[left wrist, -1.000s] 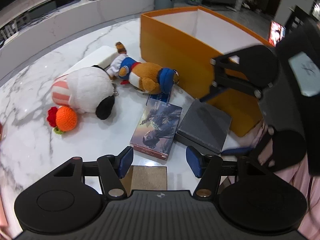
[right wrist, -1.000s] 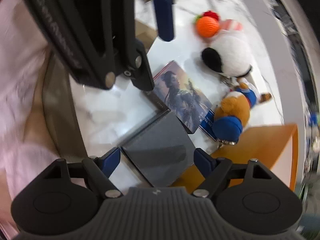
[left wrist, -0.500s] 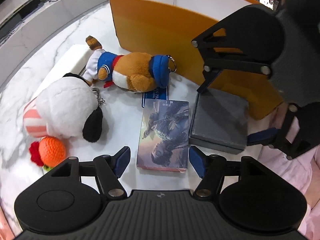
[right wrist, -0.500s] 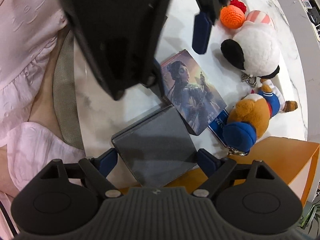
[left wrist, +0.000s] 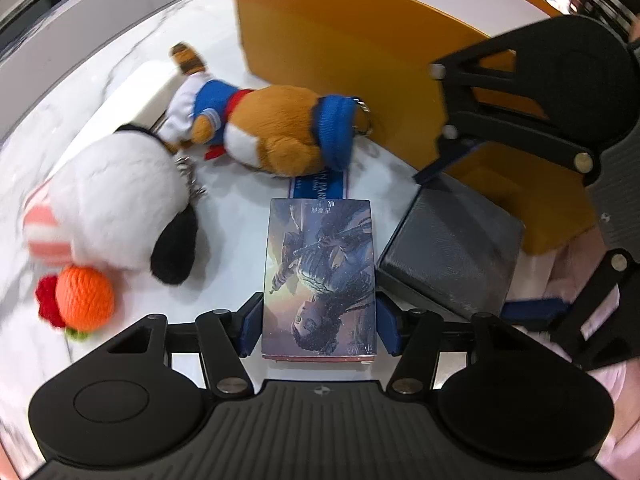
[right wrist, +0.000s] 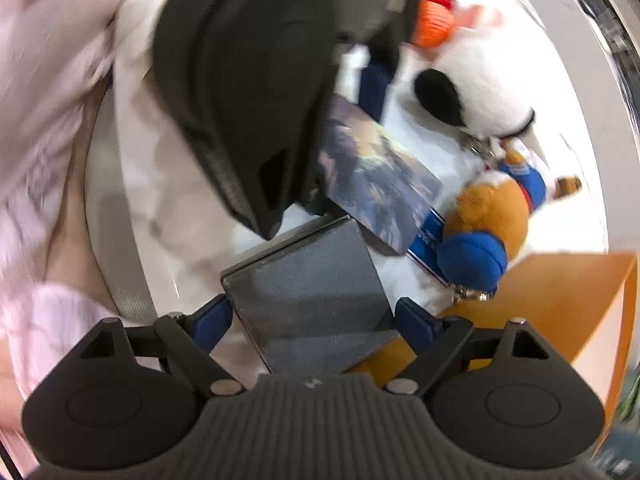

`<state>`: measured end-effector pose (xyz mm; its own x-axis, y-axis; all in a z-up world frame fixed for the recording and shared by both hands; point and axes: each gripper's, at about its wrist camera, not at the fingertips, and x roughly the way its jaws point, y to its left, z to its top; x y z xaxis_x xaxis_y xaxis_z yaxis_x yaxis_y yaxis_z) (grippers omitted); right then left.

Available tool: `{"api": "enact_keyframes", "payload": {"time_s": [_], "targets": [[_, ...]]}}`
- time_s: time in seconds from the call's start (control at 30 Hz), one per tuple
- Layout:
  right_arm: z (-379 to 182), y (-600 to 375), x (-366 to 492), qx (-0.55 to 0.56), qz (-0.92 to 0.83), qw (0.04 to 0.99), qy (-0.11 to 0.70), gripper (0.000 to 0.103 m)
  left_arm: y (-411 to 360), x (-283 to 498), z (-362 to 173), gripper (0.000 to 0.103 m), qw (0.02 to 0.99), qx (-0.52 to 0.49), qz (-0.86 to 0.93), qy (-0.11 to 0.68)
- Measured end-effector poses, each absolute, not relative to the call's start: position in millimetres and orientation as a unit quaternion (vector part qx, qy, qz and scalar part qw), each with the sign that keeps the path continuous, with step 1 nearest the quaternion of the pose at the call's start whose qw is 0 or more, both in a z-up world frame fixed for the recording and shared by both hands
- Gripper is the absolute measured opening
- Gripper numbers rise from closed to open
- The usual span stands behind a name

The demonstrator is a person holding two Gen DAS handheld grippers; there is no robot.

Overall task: Organize objects
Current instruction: 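Grasp the photo card box with the left tool while the right tool grasps the grey case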

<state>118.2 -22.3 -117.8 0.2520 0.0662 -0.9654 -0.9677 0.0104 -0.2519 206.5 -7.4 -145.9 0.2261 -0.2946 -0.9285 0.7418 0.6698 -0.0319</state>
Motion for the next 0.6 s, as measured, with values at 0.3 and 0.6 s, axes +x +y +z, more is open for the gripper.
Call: {"api": "enact_keyframes", "payload": {"time_s": [0.3, 0.6], "targets": [[-73, -29, 129, -0.370, 0.426, 0.686, 0.459, 0.017, 33, 194, -112, 0.066, 0.808, 0.109, -0.267, 0.514], [-84, -47, 128, -0.343, 0.431, 0.690, 0.470, 0.041, 51, 180, -82, 0.066, 0.838, 0.064, -0.208, 0.500]]}}
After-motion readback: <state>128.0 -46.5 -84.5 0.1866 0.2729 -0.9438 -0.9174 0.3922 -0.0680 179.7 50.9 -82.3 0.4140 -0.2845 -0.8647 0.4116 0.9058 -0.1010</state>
